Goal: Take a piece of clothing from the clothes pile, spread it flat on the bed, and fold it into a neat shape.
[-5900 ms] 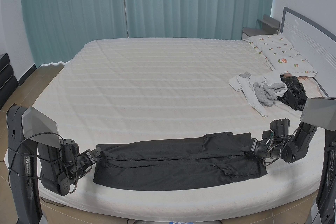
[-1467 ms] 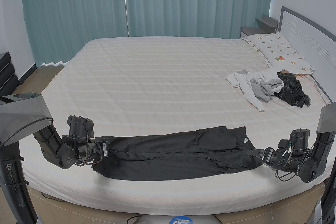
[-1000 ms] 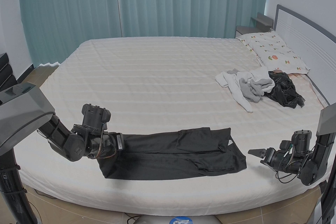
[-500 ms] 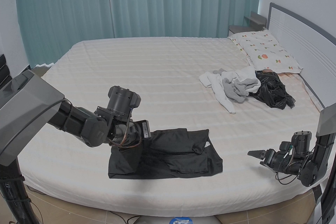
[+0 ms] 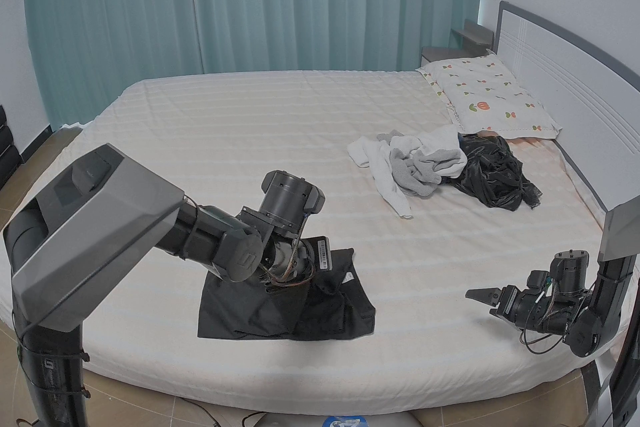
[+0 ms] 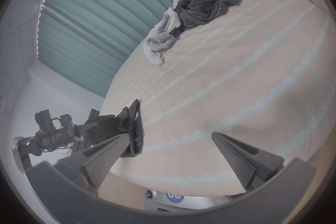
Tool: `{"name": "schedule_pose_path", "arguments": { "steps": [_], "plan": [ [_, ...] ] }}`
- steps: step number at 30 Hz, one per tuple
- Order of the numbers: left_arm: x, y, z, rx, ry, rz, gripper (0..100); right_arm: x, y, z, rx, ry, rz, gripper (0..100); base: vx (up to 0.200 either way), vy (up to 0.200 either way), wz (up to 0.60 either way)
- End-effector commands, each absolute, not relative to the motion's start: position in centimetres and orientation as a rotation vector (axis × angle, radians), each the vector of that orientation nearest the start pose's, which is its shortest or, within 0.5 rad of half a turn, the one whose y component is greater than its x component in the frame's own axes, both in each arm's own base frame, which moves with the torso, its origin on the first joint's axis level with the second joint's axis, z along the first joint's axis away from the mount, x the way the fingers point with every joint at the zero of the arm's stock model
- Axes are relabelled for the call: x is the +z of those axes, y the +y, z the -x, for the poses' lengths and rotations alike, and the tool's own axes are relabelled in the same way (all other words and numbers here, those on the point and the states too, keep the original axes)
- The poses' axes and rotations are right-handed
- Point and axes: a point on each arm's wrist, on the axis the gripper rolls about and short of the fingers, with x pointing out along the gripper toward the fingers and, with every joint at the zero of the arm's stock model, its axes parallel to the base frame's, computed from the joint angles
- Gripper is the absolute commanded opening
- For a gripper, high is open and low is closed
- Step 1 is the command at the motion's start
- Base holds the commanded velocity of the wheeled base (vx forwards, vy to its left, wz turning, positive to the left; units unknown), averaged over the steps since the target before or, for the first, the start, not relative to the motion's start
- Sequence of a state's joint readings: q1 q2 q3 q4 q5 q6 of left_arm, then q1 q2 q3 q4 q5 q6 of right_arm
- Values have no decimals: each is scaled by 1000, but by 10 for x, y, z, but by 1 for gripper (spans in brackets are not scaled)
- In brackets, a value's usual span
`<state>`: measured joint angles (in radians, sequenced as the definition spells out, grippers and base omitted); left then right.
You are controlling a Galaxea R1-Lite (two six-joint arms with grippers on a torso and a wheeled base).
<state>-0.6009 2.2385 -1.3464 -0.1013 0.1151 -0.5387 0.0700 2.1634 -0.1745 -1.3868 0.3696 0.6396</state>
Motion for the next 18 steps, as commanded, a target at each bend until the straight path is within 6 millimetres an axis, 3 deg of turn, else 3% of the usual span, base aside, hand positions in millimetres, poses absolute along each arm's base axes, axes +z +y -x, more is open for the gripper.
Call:
{"name": "schedule_pose_path", "arguments": {
  "steps": [1, 15, 16, 18],
  "plan": [
    [61, -249, -356, -253, 857, 214, 0, -3, 26, -248, 219, 733, -700, 100, 0, 0, 0],
    [52, -256, -367, -252, 861, 243, 0, -8, 26, -249, 220, 723, -699, 100, 0, 0, 0],
    [52, -256, -367, -251, 862, 246, 100, -8, 26, -249, 220, 723, -699, 100, 0, 0, 0],
    [52, -258, -367, -266, 870, 283, 100, -8, 27, -249, 221, 723, -698, 100, 0, 0, 0]
  ]
}}
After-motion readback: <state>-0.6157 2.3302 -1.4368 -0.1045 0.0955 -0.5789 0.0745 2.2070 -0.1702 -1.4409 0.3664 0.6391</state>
